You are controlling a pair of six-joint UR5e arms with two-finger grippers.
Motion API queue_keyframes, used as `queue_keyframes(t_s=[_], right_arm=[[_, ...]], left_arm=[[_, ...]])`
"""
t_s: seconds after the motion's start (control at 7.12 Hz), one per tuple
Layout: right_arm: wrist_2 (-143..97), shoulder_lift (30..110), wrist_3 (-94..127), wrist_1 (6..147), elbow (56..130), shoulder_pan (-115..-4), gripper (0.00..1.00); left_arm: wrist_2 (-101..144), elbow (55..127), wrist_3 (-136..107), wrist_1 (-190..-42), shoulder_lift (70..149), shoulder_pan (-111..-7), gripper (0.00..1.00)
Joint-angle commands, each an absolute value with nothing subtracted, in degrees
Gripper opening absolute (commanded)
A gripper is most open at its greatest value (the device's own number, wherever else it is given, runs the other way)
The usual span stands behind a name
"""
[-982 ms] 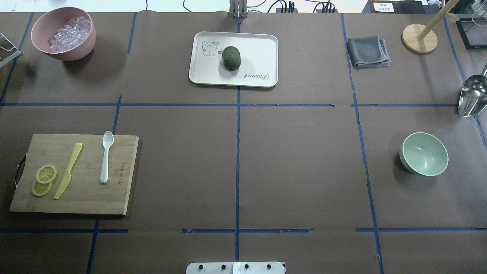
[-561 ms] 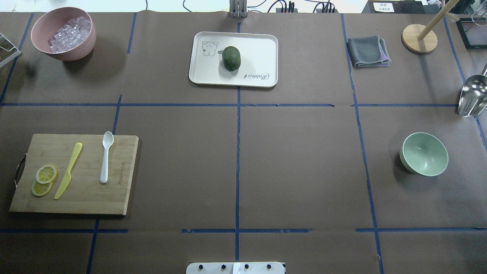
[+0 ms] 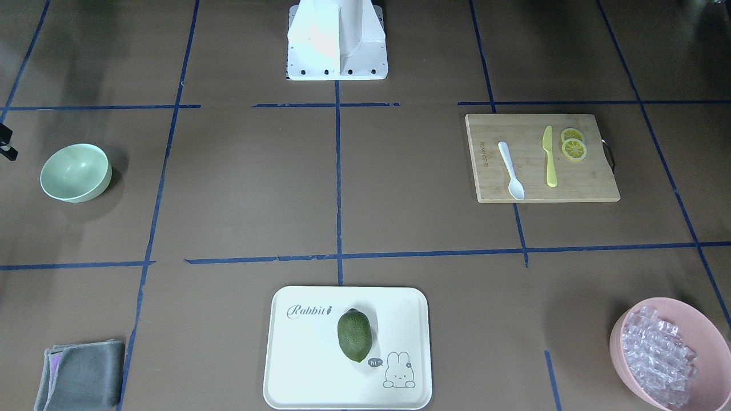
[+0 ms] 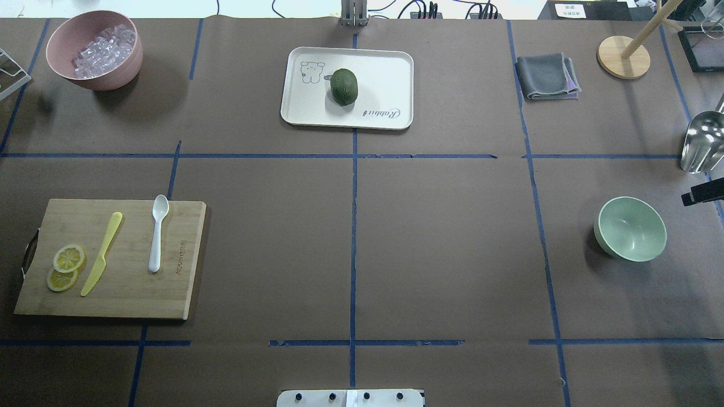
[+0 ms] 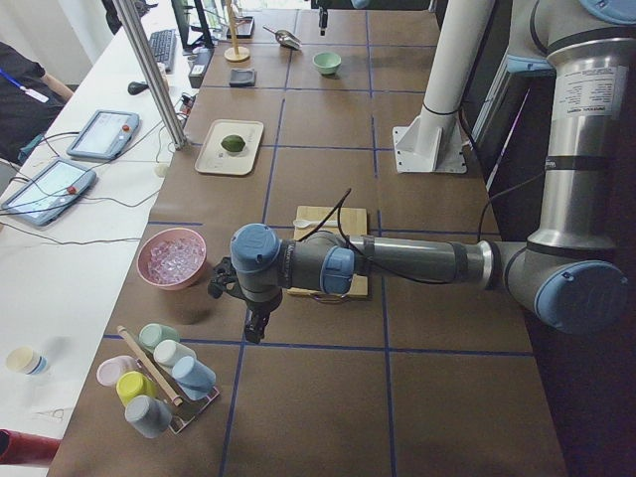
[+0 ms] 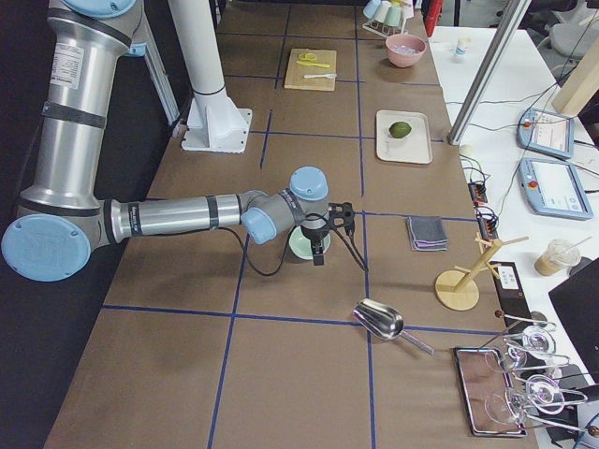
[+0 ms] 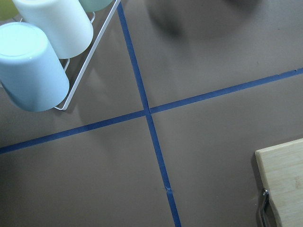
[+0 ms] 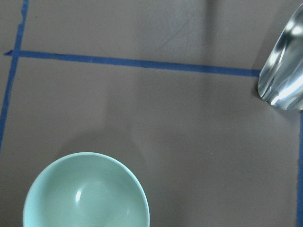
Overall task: Place spoon in bowl
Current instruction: 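Move the right arm in toward the pale green bowl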
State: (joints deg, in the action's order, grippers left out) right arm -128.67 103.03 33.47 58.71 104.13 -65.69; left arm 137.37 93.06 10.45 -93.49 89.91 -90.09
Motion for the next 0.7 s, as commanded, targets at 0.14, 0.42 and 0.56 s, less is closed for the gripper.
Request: queue_keyframes(t_s=[0.14,0.42,0.56], right_arm=[[-125.5,103.4,46.5,41.2,96.4,-56.1,0.94],[-123.8,103.7,46.6,41.1,96.2,-54.1,0.61],[-124.3,103.9,46.5,41.0,96.2,-54.2,0.03]], left_arm=[[137.4,93.3,10.5,-93.4,89.8,-90.1,1.00],[137.4,93.1,10.5,-93.5,89.7,-90.1,1.00],[137.4,93.1,10.5,-93.5,89.6,-90.1,1.00]])
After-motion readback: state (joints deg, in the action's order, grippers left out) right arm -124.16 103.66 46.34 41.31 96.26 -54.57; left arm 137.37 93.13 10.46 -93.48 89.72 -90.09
